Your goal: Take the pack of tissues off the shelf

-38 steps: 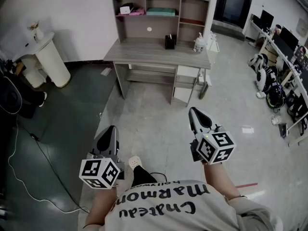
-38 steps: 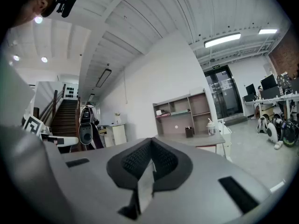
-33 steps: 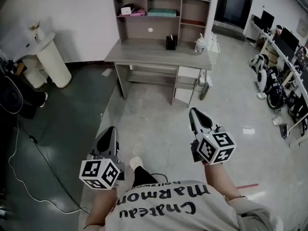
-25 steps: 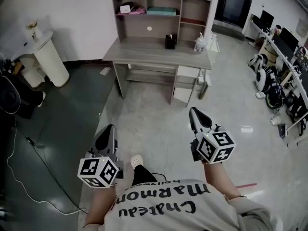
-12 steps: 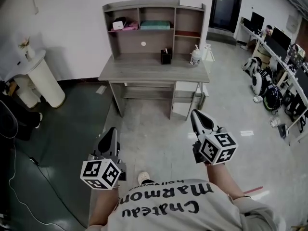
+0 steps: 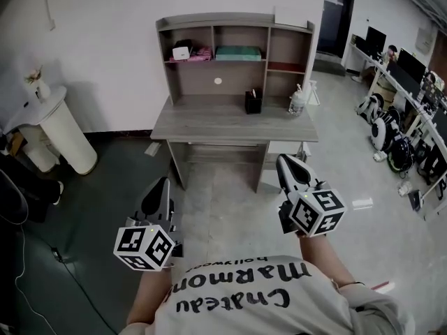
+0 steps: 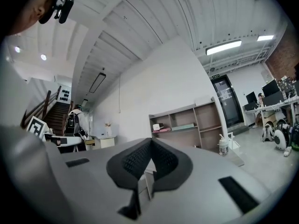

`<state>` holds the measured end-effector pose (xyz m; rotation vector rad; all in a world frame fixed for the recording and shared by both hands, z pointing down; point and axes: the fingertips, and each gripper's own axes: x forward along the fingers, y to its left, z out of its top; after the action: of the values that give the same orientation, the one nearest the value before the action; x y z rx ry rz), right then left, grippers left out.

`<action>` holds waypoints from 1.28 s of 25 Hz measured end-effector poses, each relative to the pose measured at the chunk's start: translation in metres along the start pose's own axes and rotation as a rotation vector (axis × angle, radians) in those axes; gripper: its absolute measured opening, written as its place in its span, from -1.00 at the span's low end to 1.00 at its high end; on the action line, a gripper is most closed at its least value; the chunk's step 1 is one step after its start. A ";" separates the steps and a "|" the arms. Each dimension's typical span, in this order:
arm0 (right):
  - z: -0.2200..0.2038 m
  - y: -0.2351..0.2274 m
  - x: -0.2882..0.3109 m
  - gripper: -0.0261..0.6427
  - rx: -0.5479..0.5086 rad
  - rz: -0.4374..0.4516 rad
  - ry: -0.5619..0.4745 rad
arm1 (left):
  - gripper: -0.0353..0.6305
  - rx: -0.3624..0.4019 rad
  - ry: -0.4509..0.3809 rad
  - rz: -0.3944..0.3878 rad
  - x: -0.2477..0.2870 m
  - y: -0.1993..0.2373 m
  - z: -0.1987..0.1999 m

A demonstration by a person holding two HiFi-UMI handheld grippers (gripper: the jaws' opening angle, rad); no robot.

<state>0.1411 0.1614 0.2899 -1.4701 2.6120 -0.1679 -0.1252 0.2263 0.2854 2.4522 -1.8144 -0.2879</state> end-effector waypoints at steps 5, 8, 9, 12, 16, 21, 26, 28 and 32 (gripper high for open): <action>-0.005 0.009 0.053 -0.90 0.040 0.004 -0.014 | -0.84 0.004 -0.006 -0.007 0.026 0.045 0.009; -0.009 0.018 0.082 -0.90 0.041 0.018 -0.026 | -0.84 0.013 -0.012 -0.009 0.038 0.070 0.012; -0.011 0.021 0.092 -0.90 0.044 0.021 -0.028 | -0.84 0.014 -0.015 -0.008 0.042 0.078 0.013; -0.018 0.028 0.116 -0.90 0.061 0.033 -0.022 | -0.84 0.005 -0.021 -0.001 0.050 0.100 0.013; -0.024 0.036 0.141 -0.90 0.066 0.042 -0.016 | -0.84 -0.006 -0.018 0.008 0.057 0.124 0.012; -0.039 0.041 0.163 -0.90 0.090 0.043 0.020 | -0.84 -0.026 0.003 0.022 0.063 0.146 0.004; -0.061 0.046 0.175 -0.90 0.092 0.052 0.101 | -0.84 -0.082 0.060 0.017 0.062 0.151 -0.026; -0.066 0.053 0.183 -0.90 0.087 0.063 0.121 | -0.84 -0.093 0.078 0.028 0.057 0.158 -0.034; -0.077 0.061 0.199 -0.90 0.087 0.091 0.152 | -0.84 -0.132 0.100 0.078 0.049 0.178 -0.047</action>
<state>-0.0256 0.0242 0.3423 -1.3576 2.7450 -0.3921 -0.2693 0.1246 0.3572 2.2598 -1.7846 -0.2653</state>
